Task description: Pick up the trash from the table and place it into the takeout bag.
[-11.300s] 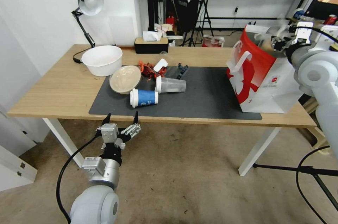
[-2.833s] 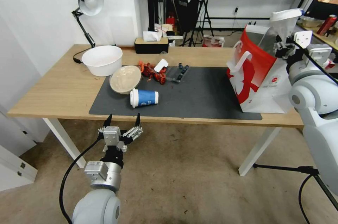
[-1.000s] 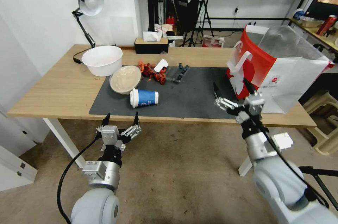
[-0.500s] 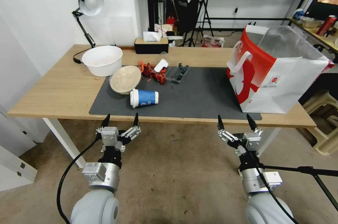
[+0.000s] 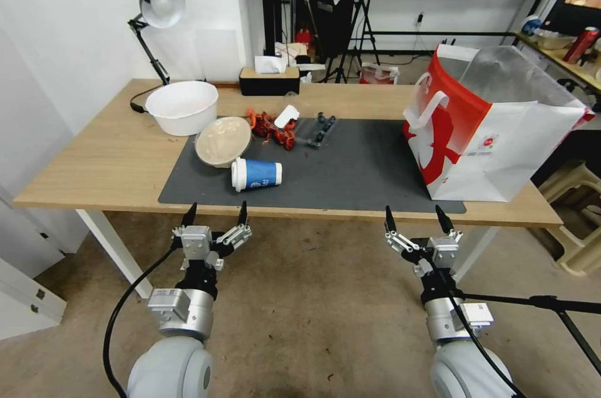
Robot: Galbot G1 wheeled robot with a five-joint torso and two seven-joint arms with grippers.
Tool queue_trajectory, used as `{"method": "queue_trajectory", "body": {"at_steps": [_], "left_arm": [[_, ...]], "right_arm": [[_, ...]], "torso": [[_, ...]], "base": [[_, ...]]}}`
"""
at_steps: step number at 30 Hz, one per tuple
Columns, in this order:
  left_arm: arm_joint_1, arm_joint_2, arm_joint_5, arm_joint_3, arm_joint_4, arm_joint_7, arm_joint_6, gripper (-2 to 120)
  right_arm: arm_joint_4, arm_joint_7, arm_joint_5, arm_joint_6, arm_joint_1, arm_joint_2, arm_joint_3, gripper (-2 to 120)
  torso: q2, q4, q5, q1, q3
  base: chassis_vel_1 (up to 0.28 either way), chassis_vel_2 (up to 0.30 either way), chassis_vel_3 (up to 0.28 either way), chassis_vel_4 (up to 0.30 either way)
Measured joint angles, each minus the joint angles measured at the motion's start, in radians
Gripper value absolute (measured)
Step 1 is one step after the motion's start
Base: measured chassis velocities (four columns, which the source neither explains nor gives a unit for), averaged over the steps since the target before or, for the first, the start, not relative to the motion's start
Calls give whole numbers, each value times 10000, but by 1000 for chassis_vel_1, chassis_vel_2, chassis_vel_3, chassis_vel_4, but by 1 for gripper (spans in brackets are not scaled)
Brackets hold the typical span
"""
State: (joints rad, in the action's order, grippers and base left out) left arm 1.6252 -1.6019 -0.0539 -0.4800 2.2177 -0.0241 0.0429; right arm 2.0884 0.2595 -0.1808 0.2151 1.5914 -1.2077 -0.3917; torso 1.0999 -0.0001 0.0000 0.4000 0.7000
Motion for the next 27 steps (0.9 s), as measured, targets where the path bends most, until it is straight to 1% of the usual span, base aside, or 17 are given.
{"method": "queue_trajectory", "body": {"at_steps": [6, 8, 9, 10, 12, 13, 15, 16, 18, 19, 22, 27], "left_arm": [[-167, 149, -98, -6, -190, -85, -18, 100], [-321, 326, -320, -84, -338, -288, -143, 100], [-321, 326, -320, -84, -338, -288, -143, 100], [-453, 453, -445, -162, -437, -441, -209, 100], [-790, 801, -790, -281, -684, -795, -297, 100], [-790, 801, -790, -281, -684, -795, -297, 100], [-1245, 1239, -1259, -344, -964, -1129, -290, 100], [-1245, 1239, -1259, -344, -964, -1129, -290, 100], [-1608, 1566, -1688, -343, -1190, -1330, -195, 100], [-1608, 1566, -1688, -343, -1190, -1330, -195, 100], [-2093, 2083, -2397, -278, -1626, -1579, 51, 100], [-2363, 2411, -2655, -263, -1904, -1614, 200, 100]], "right_arm": [[-14, 4, -7, -49, -97, 10, 38, 100], [-46, 2, -8, -78, -182, 29, 140, 100], [-46, 2, -8, -78, -182, 29, 140, 100], [-63, -5, -8, -93, -224, 41, 195, 100], [-72, -10, -4, -109, -247, 44, 234, 100], [-72, -10, -4, -109, -247, 44, 234, 100], [-73, -11, 25, -118, -243, 21, 238, 100], [-73, -11, 25, -118, -243, 21, 238, 100], [-74, -11, 61, -132, -224, -3, 230, 100], [-74, -11, 61, -132, -224, -3, 230, 100], [-65, -20, 116, -151, -160, -10, 201, 100], [-53, -45, 159, -155, -78, -18, 175, 100]], "torso": [[0, 1, -1, -1, 0], [0, 0, -1, 0, 0], [0, 0, -1, 0, 0], [0, 4, 0, 0, 1], [0, 2, -2, 2, 0], [0, 2, -2, 2, 0], [0, 0, -1, 2, 0], [0, 0, -1, 2, 0], [0, 0, -1, 2, 0], [0, 0, -1, 2, 0], [0, 0, -2, 3, 1], [0, 0, -2, 2, 1]], "base": [[0, 0, 0, 0], [0, 0, 0, 0], [0, 0, 0, 0], [0, 0, 0, 0], [0, 0, 0, 0], [0, 0, 0, 0], [0, 0, 0, 0], [0, 0, 0, 0], [0, 0, 0, 0], [0, 0, 0, 0], [0, 0, 0, 0], [0, 0, 0, 0]]}}
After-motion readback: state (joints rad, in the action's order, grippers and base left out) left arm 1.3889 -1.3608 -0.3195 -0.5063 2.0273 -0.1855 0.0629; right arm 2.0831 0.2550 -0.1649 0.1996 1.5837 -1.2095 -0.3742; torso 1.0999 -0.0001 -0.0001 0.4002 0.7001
